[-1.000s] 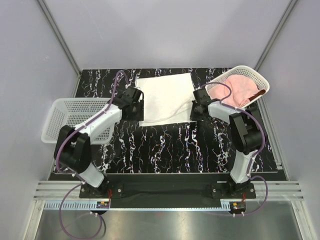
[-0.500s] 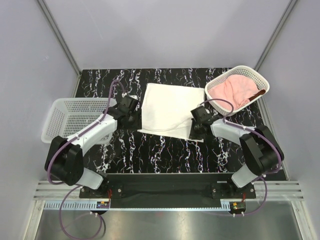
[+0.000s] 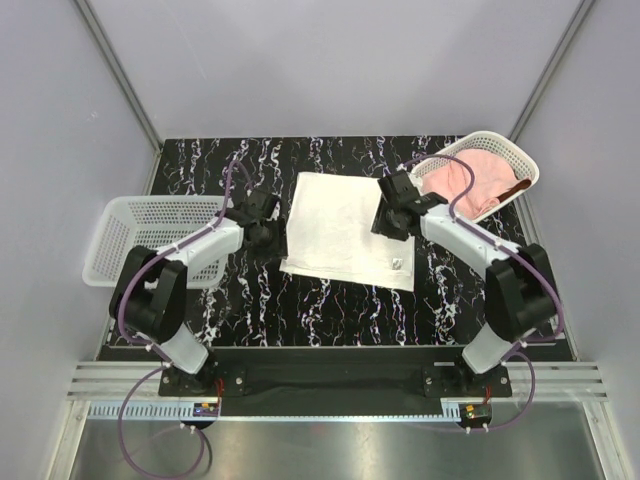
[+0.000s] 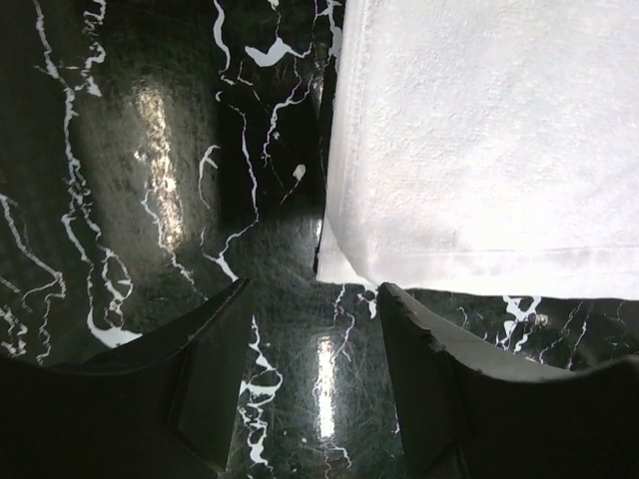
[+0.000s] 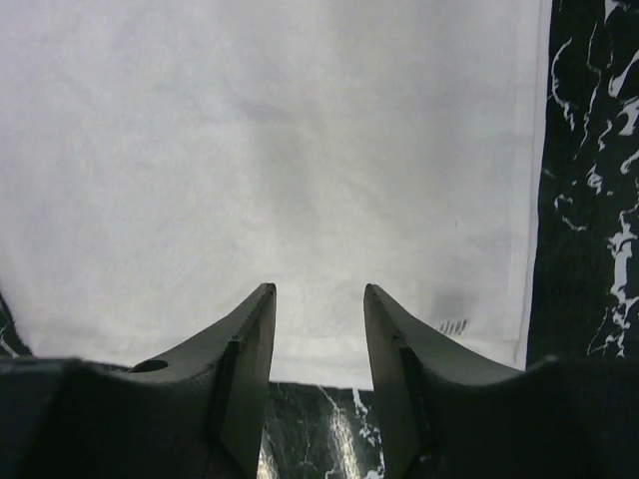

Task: Fold and stack the towels
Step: Fold the towel

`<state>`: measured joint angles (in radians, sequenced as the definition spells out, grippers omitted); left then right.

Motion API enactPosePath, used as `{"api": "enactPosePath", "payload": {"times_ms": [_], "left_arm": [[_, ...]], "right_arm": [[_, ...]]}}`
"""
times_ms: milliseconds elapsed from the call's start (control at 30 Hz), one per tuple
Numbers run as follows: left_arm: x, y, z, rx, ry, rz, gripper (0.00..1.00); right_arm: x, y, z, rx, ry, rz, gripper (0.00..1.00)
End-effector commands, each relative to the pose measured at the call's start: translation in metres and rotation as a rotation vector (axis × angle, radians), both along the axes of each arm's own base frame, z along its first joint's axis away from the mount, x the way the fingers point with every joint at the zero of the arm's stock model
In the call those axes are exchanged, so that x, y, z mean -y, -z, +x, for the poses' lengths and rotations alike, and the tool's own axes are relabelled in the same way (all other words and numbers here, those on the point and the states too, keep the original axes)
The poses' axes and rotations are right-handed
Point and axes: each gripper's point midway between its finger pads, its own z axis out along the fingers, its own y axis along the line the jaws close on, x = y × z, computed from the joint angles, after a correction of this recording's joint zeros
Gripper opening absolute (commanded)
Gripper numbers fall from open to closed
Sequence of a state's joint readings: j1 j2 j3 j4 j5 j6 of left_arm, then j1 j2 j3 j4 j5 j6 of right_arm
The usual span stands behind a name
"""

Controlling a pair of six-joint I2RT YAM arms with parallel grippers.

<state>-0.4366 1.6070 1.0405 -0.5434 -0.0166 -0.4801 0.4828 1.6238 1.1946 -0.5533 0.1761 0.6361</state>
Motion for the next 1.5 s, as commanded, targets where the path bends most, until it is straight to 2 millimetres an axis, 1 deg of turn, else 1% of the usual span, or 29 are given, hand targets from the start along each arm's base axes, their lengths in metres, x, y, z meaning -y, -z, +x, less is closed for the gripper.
{"api": "enactPosePath", "payload": {"times_ms": [0, 67, 133, 167, 200, 267, 300, 367, 400, 467, 567, 700, 800, 933, 967, 1133, 1267, 1367, 1400, 1467], "left_arm": [[0.020, -0.012, 0.019, 0.035, 0.017, -0.087, 0.58], [0.023, -0.006, 0.019, 0.018, 0.024, -0.094, 0.58], [0.024, -0.001, 0.019, 0.006, 0.029, -0.091, 0.58], [0.024, -0.001, 0.020, 0.004, 0.033, -0.095, 0.58], [0.025, 0.000, 0.020, 0.005, 0.038, -0.094, 0.58], [0.026, 0.001, 0.023, 0.005, 0.040, -0.095, 0.57], [0.027, 0.002, 0.023, 0.002, 0.043, -0.093, 0.57], [0.028, 0.002, 0.026, 0.002, 0.041, -0.092, 0.56], [0.028, 0.002, 0.027, 0.000, 0.037, -0.093, 0.55], [0.030, 0.001, 0.028, 0.004, 0.039, -0.103, 0.54], [0.032, 0.000, 0.030, 0.006, 0.042, -0.106, 0.53], [0.032, 0.003, 0.031, -0.002, 0.041, -0.105, 0.53], [0.032, 0.007, 0.030, -0.008, 0.044, -0.099, 0.53], [0.033, 0.010, 0.032, -0.010, 0.046, -0.104, 0.52], [0.034, 0.011, 0.032, -0.013, 0.048, -0.103, 0.52], [0.034, 0.010, 0.033, -0.013, 0.049, -0.100, 0.48], [0.034, 0.009, 0.035, -0.009, 0.050, -0.099, 0.41], [0.035, 0.008, 0.034, -0.012, 0.054, -0.099, 0.31], [0.035, 0.006, 0.035, -0.009, 0.052, -0.100, 0.24], [0.034, 0.006, 0.034, -0.015, 0.054, -0.098, 0.18]], "right_arm": [[0.023, 0.020, 0.017, -0.050, 0.043, -0.158, 0.48], [0.028, 0.027, 0.016, -0.085, 0.043, -0.173, 0.48], [0.035, 0.033, 0.008, -0.109, 0.056, -0.183, 0.48], [0.041, 0.035, 0.005, -0.117, 0.067, -0.189, 0.48], [0.047, 0.035, -0.004, -0.120, 0.076, -0.188, 0.48], [0.056, 0.037, -0.011, -0.129, 0.093, -0.181, 0.47], [0.062, 0.038, -0.020, -0.136, 0.100, -0.177, 0.46], [0.067, 0.039, -0.027, -0.143, 0.112, -0.157, 0.45], [0.072, 0.042, -0.034, -0.153, 0.119, -0.151, 0.44], [0.070, 0.047, -0.042, -0.165, 0.122, -0.110, 0.44], [0.069, 0.049, -0.046, -0.169, 0.143, -0.085, 0.44], [0.072, 0.057, -0.056, -0.184, 0.170, -0.074, 0.45], [0.073, 0.061, -0.060, -0.181, 0.183, -0.065, 0.46], [0.072, 0.063, -0.059, -0.162, 0.192, -0.052, 0.47], [0.073, 0.062, -0.056, -0.146, 0.197, -0.048, 0.47], [0.073, 0.065, -0.053, -0.144, 0.201, -0.059, 0.45], [0.072, 0.071, -0.052, -0.148, 0.205, -0.051, 0.43], [0.072, 0.075, -0.052, -0.153, 0.209, -0.058, 0.40], [0.074, 0.077, -0.052, -0.157, 0.211, -0.065, 0.38], [0.074, 0.078, -0.051, -0.155, 0.210, -0.069, 0.36]]}}
